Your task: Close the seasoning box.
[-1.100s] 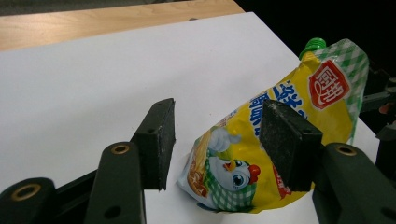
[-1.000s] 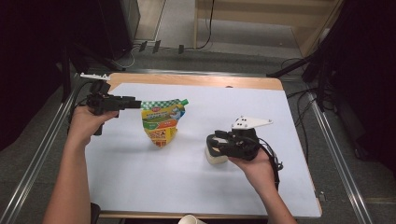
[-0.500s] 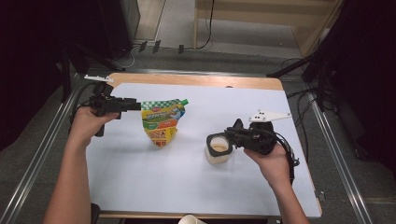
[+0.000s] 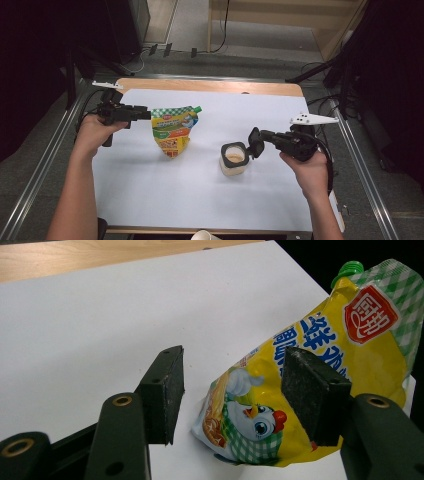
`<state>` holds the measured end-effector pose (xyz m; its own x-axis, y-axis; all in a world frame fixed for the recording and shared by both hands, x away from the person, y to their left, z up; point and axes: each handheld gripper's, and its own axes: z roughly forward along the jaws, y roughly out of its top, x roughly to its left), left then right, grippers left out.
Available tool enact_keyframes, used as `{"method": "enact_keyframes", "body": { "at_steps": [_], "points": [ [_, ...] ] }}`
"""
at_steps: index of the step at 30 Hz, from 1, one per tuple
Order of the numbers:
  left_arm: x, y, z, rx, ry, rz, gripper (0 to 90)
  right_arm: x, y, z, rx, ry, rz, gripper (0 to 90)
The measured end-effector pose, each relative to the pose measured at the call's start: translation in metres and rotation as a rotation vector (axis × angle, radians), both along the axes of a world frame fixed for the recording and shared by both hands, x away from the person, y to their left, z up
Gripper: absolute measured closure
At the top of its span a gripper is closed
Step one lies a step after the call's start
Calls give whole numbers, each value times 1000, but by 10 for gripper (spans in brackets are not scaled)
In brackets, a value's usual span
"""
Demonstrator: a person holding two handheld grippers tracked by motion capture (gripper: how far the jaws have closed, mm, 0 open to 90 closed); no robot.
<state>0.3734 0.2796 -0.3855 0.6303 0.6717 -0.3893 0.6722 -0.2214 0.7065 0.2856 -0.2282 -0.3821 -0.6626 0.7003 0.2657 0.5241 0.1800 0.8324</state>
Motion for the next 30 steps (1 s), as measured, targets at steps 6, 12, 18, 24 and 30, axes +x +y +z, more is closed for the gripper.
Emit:
{"method": "enact_keyframes", "body": {
  "at_steps": [6, 12, 18, 24, 30],
  "points": [
    [-1, -1, 0, 5, -2, -9, 430, 7, -2, -13, 18, 45, -14, 900],
    [-1, -1, 0, 1, -4, -9, 424, 9, 2, -18, 21, 57, -3, 900],
    [-1, 4, -1, -10, -8, 2, 423, 11, 6, -25, 39, 77, 7, 900],
    [3, 4, -6, -3, -4, 1, 423, 12, 11, -28, 47, 75, 28, 900],
    [3, 1, -5, -2, -17, 2, 420, 12, 12, -28, 56, 77, 42, 900]
  ]
}}
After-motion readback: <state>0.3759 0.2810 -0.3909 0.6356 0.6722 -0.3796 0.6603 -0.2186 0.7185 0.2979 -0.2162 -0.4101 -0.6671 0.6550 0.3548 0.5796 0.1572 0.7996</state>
